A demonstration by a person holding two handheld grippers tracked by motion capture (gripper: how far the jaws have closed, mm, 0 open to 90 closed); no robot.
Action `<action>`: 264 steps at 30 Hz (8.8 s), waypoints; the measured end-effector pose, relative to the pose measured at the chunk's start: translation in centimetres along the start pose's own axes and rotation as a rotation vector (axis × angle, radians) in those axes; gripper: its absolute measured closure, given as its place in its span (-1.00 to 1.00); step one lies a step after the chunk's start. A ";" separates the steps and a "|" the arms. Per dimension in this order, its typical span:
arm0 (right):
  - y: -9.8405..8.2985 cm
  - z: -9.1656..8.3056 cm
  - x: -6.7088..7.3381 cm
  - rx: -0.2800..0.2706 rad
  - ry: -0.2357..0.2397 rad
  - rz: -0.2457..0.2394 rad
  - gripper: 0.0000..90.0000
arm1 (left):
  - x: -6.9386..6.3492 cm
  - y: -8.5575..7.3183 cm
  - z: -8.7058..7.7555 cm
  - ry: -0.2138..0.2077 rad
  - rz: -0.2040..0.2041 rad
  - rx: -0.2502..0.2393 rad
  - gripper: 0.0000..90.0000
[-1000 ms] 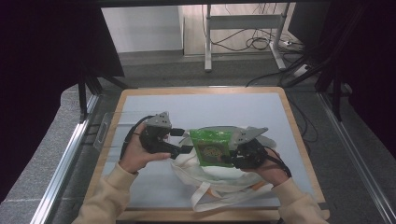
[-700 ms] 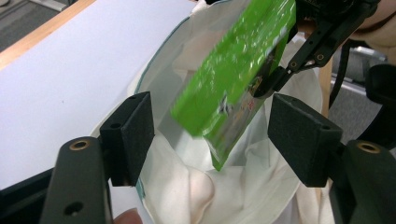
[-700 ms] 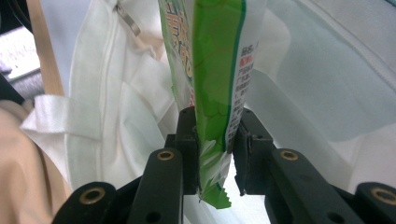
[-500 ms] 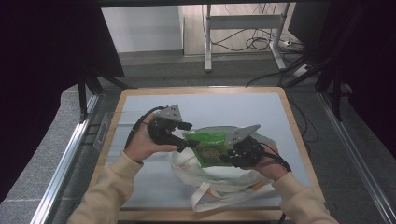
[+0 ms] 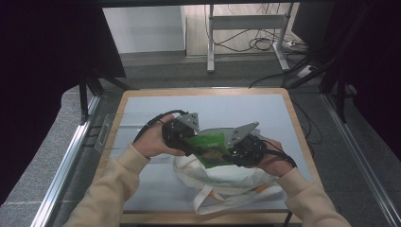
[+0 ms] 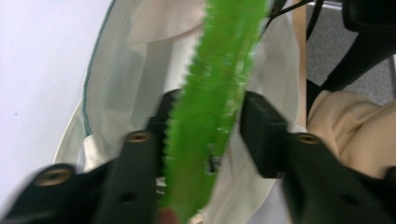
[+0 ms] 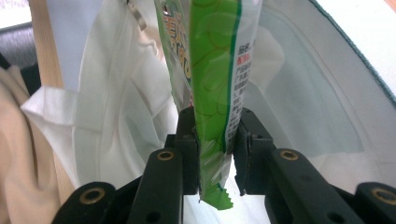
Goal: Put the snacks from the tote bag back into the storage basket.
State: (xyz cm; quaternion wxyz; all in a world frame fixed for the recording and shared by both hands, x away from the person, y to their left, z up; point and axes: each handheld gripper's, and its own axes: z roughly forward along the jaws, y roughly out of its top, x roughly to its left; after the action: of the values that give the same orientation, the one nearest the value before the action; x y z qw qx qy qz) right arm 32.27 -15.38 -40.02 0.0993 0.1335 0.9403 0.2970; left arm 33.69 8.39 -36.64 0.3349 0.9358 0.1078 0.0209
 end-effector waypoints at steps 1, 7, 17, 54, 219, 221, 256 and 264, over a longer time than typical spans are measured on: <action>0.1 -0.1 0.0 0.006 0.003 -0.008 0.62 | 0.1 0.0 0.0 -0.003 0.004 0.001 0.49; 0.1 -0.6 0.0 0.005 0.015 -0.010 0.61 | -0.1 -0.1 -0.1 -0.025 -0.012 0.011 0.65; -0.4 -1.1 -0.2 -0.062 0.024 0.062 0.36 | 0.0 -0.6 -0.6 -0.025 -0.025 -0.015 0.71; -7.7 -3.5 1.2 -0.384 -0.094 0.391 -0.36 | -0.2 -1.9 -5.0 0.025 -0.066 -0.169 0.72; -7.8 -1.8 1.6 -0.286 -0.125 0.349 -0.49 | 13.2 -14.6 -13.7 0.238 -0.328 0.012 0.74; -7.9 -1.8 1.6 -0.287 -0.127 0.345 -0.47 | 13.4 -14.9 -13.4 0.230 -0.323 0.030 0.74; -8.1 -1.3 1.3 -0.314 -0.080 0.379 -0.48 | 16.2 -14.2 -6.5 0.134 -0.205 0.311 0.74; -8.2 -1.3 1.1 -0.312 -0.084 0.385 -0.49 | 17.4 -12.4 -5.0 0.178 -0.140 0.370 0.71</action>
State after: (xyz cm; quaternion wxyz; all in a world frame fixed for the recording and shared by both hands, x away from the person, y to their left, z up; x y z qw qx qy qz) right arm 29.28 -22.20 -43.90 0.0994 0.3056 0.8353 0.4461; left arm 47.82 24.57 -41.21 0.1473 0.9661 0.2035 0.0601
